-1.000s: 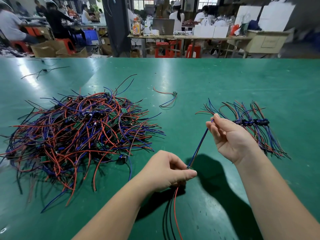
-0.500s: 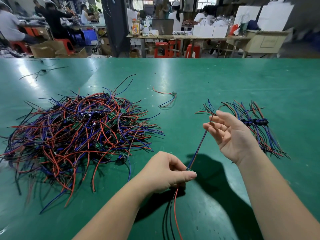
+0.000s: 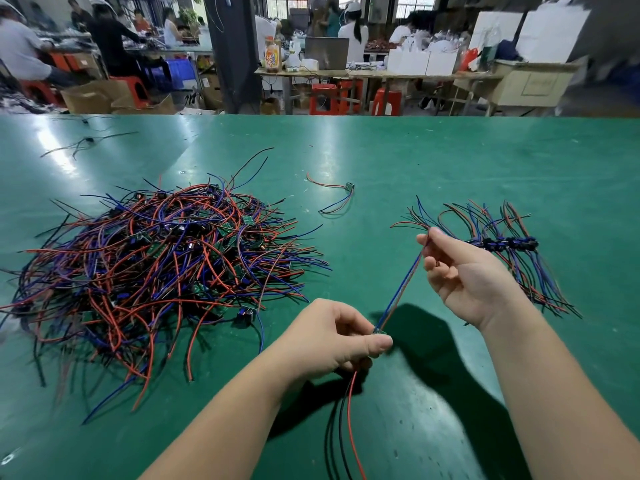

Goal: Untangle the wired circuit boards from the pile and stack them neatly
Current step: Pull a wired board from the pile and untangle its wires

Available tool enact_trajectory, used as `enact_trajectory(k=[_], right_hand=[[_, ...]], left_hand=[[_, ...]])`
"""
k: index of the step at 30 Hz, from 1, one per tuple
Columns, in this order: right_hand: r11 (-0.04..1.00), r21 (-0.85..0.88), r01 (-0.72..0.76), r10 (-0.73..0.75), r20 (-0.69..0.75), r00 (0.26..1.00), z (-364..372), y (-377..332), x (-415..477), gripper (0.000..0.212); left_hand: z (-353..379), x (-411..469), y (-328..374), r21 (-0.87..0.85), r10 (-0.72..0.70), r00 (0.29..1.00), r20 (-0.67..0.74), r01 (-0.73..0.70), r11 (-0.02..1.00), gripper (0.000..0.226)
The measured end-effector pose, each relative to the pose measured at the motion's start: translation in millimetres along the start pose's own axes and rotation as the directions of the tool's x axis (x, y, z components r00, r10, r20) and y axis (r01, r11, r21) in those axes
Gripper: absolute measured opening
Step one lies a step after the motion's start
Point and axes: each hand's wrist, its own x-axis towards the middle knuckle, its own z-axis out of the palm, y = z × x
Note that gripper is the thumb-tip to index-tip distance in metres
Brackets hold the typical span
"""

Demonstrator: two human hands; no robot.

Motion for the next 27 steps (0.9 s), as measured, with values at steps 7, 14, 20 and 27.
enact_trajectory(k=[7,14,20,27], right_hand=[[0.963,-0.260,0.074,-0.049,0.101,0.994,6,26,-8,0.013],[0.959,-0.184,0.215,-0.094,0.511,0.855,35,63,-28,0.029],[0.995,0.081,0.060,-0.080,0.285,0.955,45,63,-29,0.019],[0.975,0.221,-0.021,-0.002,0.104,0.995,36,42,-24,0.010]], left_hand=[[-7,-4,19,-0.568,0.003,0.999,-0.047,-0.029,0.823,0.020],[-18,-1,25,-0.744,0.000,0.953,-0.302,-0.236,0.625,0.024],[-2,1,19,-0.522,-0.004,0.909,-0.416,-0.235,0.819,0.039],[-17,0,12,0.276,0.400,0.838,-0.371,-0.312,0.909,0.022]])
